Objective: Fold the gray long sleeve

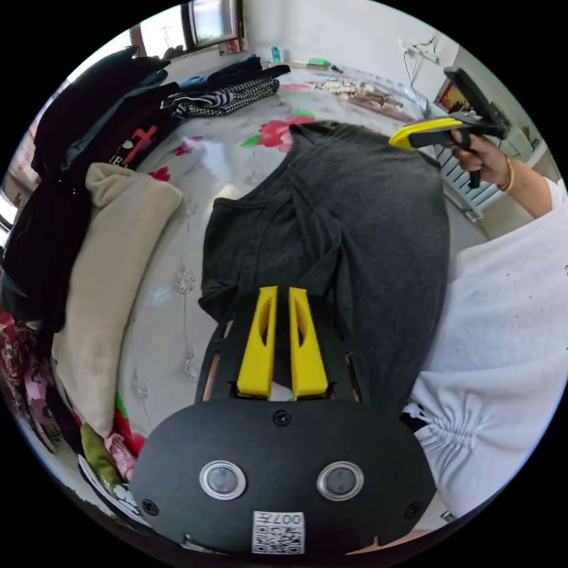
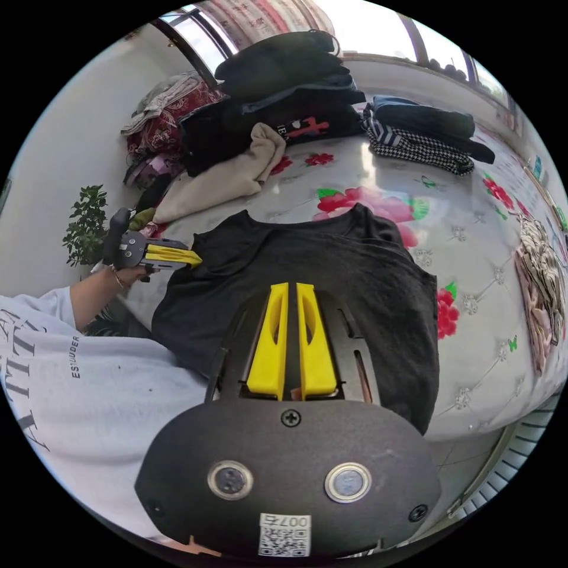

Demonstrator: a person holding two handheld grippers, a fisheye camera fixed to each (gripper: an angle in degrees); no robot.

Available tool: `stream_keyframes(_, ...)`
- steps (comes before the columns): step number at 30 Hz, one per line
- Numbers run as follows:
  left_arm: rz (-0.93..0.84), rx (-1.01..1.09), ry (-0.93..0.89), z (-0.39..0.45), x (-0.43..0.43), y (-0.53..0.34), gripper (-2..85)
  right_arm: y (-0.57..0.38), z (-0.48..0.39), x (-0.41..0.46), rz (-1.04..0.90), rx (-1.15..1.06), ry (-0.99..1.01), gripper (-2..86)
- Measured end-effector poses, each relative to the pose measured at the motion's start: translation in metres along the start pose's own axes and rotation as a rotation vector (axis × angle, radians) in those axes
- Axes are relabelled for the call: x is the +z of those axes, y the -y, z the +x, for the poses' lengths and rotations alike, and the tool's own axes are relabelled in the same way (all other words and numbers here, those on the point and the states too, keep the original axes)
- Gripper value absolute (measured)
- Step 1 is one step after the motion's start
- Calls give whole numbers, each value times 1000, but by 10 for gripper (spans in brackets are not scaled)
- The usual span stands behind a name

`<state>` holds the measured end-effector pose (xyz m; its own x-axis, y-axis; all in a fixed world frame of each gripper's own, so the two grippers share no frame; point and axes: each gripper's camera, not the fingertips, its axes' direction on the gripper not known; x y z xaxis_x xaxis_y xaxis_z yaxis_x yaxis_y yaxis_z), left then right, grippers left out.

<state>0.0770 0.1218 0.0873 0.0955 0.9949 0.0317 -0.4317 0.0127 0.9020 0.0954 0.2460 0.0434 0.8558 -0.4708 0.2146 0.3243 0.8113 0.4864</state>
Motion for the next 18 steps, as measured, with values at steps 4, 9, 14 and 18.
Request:
stream_keyframes(4,28,-143,27,-16,-8,-11,-5,-33,19,-22,17,68,-61,1)
stream_keyframes(9,278,-448,-116,-46,-36,-51,40,-73,55,-40,69,260,11,4)
stream_keyframes(14,189,-111,-100,9,-25,-26,91,-98,64,-40,72,332,39,11)
stream_keyframes(18,6,-36,-49,25,9,-9,24,-101,61,-39,60,314,32,19)
